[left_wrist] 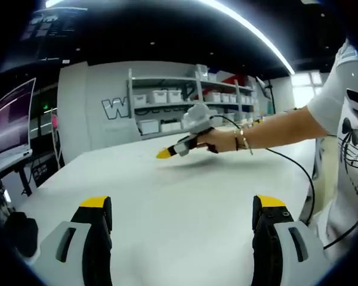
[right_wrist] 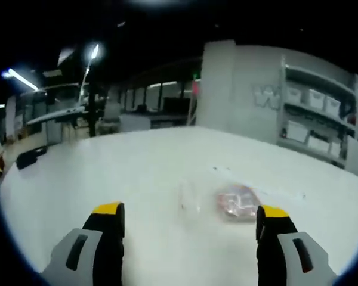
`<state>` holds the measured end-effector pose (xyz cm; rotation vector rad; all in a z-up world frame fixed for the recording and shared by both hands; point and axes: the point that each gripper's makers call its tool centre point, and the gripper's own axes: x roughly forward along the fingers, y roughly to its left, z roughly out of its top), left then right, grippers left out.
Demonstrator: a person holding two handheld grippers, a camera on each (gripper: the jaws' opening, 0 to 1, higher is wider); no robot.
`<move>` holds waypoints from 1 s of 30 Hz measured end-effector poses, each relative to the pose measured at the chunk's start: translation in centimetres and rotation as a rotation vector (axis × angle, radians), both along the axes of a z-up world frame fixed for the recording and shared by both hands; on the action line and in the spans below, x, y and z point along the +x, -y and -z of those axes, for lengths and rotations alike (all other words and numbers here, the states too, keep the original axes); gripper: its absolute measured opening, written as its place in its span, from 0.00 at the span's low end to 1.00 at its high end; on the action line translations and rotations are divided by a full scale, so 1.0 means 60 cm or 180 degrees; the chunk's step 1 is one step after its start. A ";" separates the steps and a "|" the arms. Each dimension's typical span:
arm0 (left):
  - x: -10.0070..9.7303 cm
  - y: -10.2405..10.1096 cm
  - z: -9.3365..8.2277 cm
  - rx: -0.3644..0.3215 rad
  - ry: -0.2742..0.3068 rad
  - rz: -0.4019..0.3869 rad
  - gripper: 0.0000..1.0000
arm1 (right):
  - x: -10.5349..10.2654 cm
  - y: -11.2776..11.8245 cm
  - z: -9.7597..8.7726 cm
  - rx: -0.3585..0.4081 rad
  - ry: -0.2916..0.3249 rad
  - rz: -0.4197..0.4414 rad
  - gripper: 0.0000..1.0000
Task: Open the resealable bag by pulling the two sides of the seal apart until the entire bag opening is separated and visibly accessible.
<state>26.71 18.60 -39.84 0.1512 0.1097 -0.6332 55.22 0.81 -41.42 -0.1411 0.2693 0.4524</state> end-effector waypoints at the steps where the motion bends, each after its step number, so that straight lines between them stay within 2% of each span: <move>1: -0.002 0.001 0.000 0.0001 0.0005 0.0000 0.97 | -0.005 0.003 -0.001 0.0024 0.0005 0.0008 0.95; 5: -0.007 0.002 0.001 0.0012 -0.0001 0.0008 0.97 | -0.023 0.012 -0.013 0.0117 0.0078 0.0051 0.96; 14: -0.017 -0.002 -0.001 -0.0024 0.0019 0.0004 0.97 | -0.036 0.027 -0.039 0.0325 0.0233 0.0189 0.94; 18: -0.017 -0.005 0.002 -0.0040 -0.0013 -0.0008 0.97 | -0.039 0.039 -0.047 0.0499 0.0302 0.0294 0.83; 20: -0.018 -0.006 0.002 -0.0002 -0.0022 -0.0012 0.97 | -0.040 0.042 -0.045 0.0536 0.0309 0.0322 0.84; 22: -0.018 -0.006 0.000 0.0016 -0.0018 -0.0018 0.97 | -0.041 0.044 -0.040 0.0533 0.0291 0.0342 0.81; 26: -0.019 -0.003 -0.004 0.0004 -0.0004 -0.0033 0.97 | -0.044 0.051 -0.037 0.0473 0.0298 0.0355 0.69; 29: -0.021 0.002 -0.004 0.0013 -0.0012 -0.0031 0.97 | -0.042 0.058 -0.040 0.0527 0.0307 0.0375 0.79; 30: -0.021 0.003 -0.003 0.0017 -0.0017 -0.0030 0.97 | -0.042 0.060 -0.039 0.0540 0.0285 0.0382 0.79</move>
